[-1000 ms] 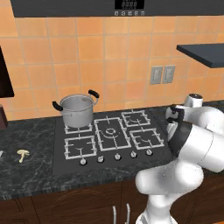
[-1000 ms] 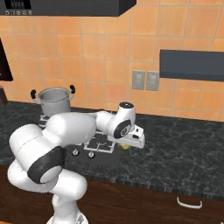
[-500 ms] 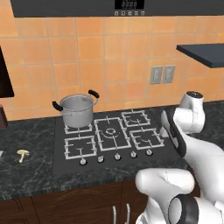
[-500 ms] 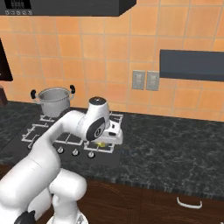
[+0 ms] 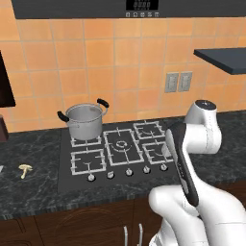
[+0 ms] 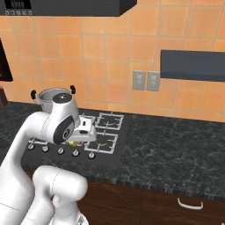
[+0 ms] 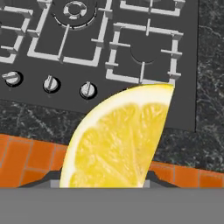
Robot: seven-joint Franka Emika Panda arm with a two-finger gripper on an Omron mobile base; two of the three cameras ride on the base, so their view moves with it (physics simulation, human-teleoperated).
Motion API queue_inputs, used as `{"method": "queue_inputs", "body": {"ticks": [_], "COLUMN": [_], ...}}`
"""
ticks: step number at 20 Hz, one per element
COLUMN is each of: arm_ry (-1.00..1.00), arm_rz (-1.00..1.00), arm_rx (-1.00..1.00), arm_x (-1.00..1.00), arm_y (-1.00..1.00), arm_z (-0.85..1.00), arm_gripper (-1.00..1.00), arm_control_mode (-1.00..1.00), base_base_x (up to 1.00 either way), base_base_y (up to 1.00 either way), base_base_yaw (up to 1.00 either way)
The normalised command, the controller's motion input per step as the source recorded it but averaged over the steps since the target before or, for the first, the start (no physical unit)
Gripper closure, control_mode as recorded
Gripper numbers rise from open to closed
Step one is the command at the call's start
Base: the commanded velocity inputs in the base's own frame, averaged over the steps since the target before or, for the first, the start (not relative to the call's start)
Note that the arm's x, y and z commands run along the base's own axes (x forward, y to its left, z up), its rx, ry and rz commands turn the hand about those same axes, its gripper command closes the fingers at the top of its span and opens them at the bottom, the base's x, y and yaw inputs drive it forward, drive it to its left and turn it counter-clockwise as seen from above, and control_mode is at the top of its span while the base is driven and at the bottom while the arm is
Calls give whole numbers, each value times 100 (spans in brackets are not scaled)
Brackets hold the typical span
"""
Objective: Put the mushroom and lemon wedge in the pot. Retrieve the spatula and lightly stir the vegetables in the pot.
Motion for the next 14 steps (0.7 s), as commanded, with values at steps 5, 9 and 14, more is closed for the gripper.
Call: {"method": "queue_inputs", "body": {"ticks": [5,9,14], "arm_ry": [0,0,0], "arm_rz": [0,0,0], "arm_rx": [7,3,0], "arm_x": [40,24,3], "arm_y": [27,-1,0], "arm_z": [3,0,0], "arm_gripper": [100,100,100], "arm_control_mode": [-100,-100,100], "base_base_x": [0,0,-9], "base_base_y": [0,0,34], "base_base_yaw": [0,0,0]}}
